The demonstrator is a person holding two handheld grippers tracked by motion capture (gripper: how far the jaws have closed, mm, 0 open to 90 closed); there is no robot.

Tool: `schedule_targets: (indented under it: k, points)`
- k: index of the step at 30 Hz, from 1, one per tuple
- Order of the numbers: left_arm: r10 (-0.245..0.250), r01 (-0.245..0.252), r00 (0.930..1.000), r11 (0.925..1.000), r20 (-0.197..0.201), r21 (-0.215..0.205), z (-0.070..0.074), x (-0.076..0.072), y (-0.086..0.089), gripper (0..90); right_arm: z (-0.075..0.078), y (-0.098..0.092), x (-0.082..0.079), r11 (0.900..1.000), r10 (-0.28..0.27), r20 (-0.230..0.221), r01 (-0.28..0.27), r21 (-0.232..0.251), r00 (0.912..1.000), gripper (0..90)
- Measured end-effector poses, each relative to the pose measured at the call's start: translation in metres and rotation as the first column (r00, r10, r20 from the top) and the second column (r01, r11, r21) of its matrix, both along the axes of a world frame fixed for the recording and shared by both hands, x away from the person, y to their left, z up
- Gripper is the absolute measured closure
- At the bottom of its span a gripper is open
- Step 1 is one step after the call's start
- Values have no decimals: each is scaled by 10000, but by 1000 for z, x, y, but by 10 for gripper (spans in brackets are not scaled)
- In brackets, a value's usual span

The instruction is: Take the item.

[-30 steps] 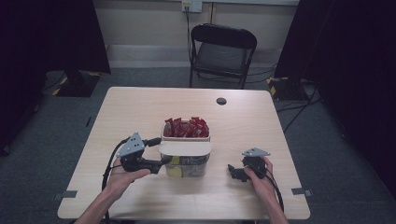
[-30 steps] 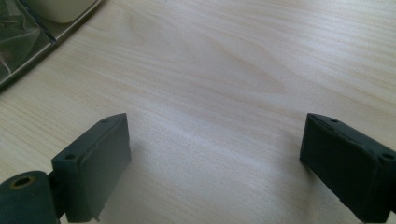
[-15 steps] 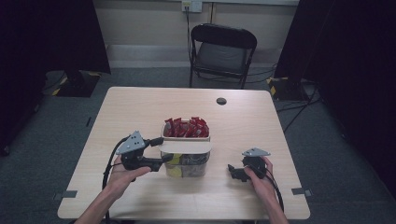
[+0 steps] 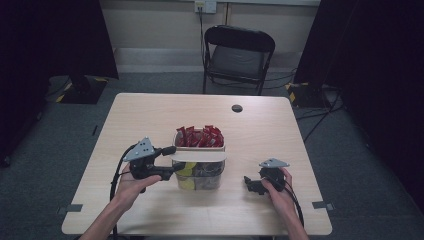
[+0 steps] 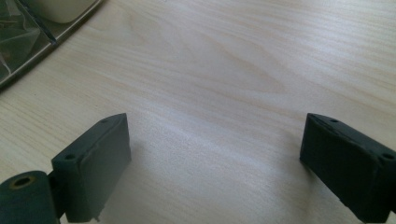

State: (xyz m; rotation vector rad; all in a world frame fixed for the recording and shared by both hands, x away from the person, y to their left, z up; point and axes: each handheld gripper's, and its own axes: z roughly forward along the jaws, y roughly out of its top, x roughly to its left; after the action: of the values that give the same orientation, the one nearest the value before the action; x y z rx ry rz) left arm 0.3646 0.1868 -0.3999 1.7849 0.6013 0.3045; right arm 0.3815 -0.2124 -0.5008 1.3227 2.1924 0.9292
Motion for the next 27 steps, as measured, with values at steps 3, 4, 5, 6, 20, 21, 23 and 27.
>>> schedule_targets:
  k: [3,4,5,6,20,21,23,27]
  points:
    - [-59,59,10000,9999,-52,97,1,2,-1,342,0,0,0,10000,0,2,0,0,10000,80]
    - [-41,41,10000,9999,-56,104,1,2,-2,342,0,0,0,10000,0,0,0,0,10000,80]
    - [-57,58,9999,9999,-100,98,1,2,-2,342,0,0,0,10000,-2,2,2,2,10000,80]
    - [-19,19,9998,10000,-180,30,2,3,-3,342,0,0,0,10000,-1,1,1,-1,10000,80]
    - [-47,47,9997,10000,-227,-12,2,5,-2,362,0,0,0,10000,0,2,0,0,10000,80]
    - [-72,71,9997,10000,-223,-25,2,5,-2,362,0,0,0,10000,-1,2,1,-2,10000,80]
    - [-73,73,9998,10000,-204,-6,2,5,-1,363,0,0,0,10000,-2,2,2,0,10000,80]
    - [-54,54,9999,10000,-129,39,2,5,-2,375,0,0,0,10000,-1,1,1,0,10000,80]
